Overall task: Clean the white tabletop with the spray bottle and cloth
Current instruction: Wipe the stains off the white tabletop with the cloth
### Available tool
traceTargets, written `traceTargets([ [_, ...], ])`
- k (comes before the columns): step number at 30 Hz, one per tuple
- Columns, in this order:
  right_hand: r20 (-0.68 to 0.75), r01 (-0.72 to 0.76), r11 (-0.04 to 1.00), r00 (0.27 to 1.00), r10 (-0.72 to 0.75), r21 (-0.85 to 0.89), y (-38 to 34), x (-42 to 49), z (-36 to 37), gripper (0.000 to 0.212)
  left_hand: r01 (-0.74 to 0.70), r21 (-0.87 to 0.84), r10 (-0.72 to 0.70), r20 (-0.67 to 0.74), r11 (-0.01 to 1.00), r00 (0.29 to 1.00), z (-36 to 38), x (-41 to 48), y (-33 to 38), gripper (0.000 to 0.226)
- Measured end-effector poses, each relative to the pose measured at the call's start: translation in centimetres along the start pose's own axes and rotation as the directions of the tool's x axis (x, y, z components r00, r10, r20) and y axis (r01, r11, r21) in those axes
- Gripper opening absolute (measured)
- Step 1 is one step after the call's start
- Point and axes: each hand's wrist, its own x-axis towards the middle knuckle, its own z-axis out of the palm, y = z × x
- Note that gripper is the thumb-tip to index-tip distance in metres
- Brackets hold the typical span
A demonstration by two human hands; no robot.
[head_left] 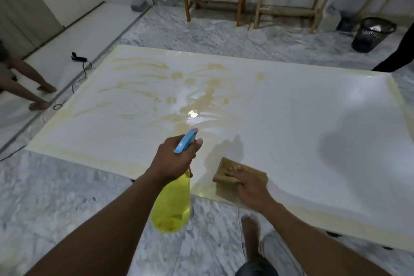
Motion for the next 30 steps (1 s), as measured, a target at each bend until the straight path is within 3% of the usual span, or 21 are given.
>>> traceTargets([
  [2, 0.004, -0.209, 0.924, 0.976, 0.220, 0.321, -2.2, 0.1, -2.7, 0.046, -0.009, 0.005, 0.009, 0.002, 1.000, 1.000, -0.9, -0.9, 0.2, 0.009],
  [5, 0.187, -0.381, 0.489, 0.898, 0.399, 0.785, -2.3, 0.5, -6.4, 0.029, -0.043, 0.004, 0.043, 0.016, 0.999, 0.999, -1.6, -0.8, 0.9, 0.017],
  [6, 0.255, -0.394, 0.334, 0.884, 0.391, 0.856, -1.6, 0.9, -7.4, 0.037, -0.053, 0.003, 0.053, 0.016, 0.999, 0.998, -1.7, -0.4, 1.3, 0.015],
  [7, 0.295, -0.401, 0.247, 0.879, 0.374, 0.882, -1.0, 1.6, -8.4, 0.052, -0.070, 0.002, 0.070, 0.016, 0.998, 0.997, -1.7, 0.4, 1.7, 0.013],
  [8, 0.322, -0.418, 0.233, 0.877, 0.357, 0.878, -0.4, 2.6, -9.6, 0.065, -0.079, -0.002, 0.079, 0.015, 0.997, 0.997, -1.7, 1.3, 2.1, 0.013],
  [10, 0.324, -0.423, 0.318, 0.890, 0.320, 0.848, 0.8, 5.6, -12.4, 0.069, -0.091, -0.006, 0.091, 0.022, 0.996, 0.996, -1.6, 3.6, 2.9, 0.017],
  [12, 0.314, -0.408, 0.489, 0.912, 0.265, 0.771, 1.3, 9.3, -15.9, 0.057, -0.104, -0.005, 0.104, 0.046, 0.995, 0.994, -1.1, 6.3, 3.8, 0.018],
  [15, 0.148, -0.380, 0.724, 0.919, 0.364, 0.576, 0.8, 15.1, -22.1, 0.045, -0.130, -0.003, 0.130, 0.090, 0.991, 0.987, -0.4, 10.9, 5.1, 0.006],
  [19, -0.114, -0.261, 0.924, 0.946, 0.302, 0.280, -0.8, 23.6, -31.1, 0.017, -0.102, 0.019, 0.100, 0.086, 0.995, 0.991, 0.9, 18.6, 6.6, 0.054],
  [20, -0.165, -0.231, 0.954, 0.951, 0.263, 0.192, -1.0, 25.8, -32.8, 0.014, -0.096, 0.014, 0.095, 0.086, 0.995, 0.992, 1.2, 20.3, 6.9, 0.059],
  [22, -0.230, -0.229, 0.969, 0.942, 0.245, 0.096, -0.5, 30.3, -35.1, 0.033, -0.091, -0.003, 0.091, 0.091, 0.996, 0.992, 1.8, 23.3, 7.2, 0.063],
  [24, -0.301, -0.248, 0.969, 0.925, 0.234, -0.010, 1.3, 34.8, -35.9, 0.032, -0.098, -0.018, 0.099, 0.097, 0.995, 0.990, 2.4, 25.9, 7.3, 0.067],
  [26, -0.344, -0.251, 0.960, 0.918, 0.195, -0.125, 4.1, 39.0, -35.2, 0.048, -0.103, -0.010, 0.104, 0.105, 0.995, 0.989, 2.8, 28.0, 6.9, 0.060],
  [30, -0.204, -0.228, 0.937, 0.963, 0.176, -0.264, 10.9, 42.9, -27.8, 0.055, -0.080, -0.006, 0.080, 0.117, 0.997, 0.990, 3.2, 30.5, 5.3, 0.045],
])
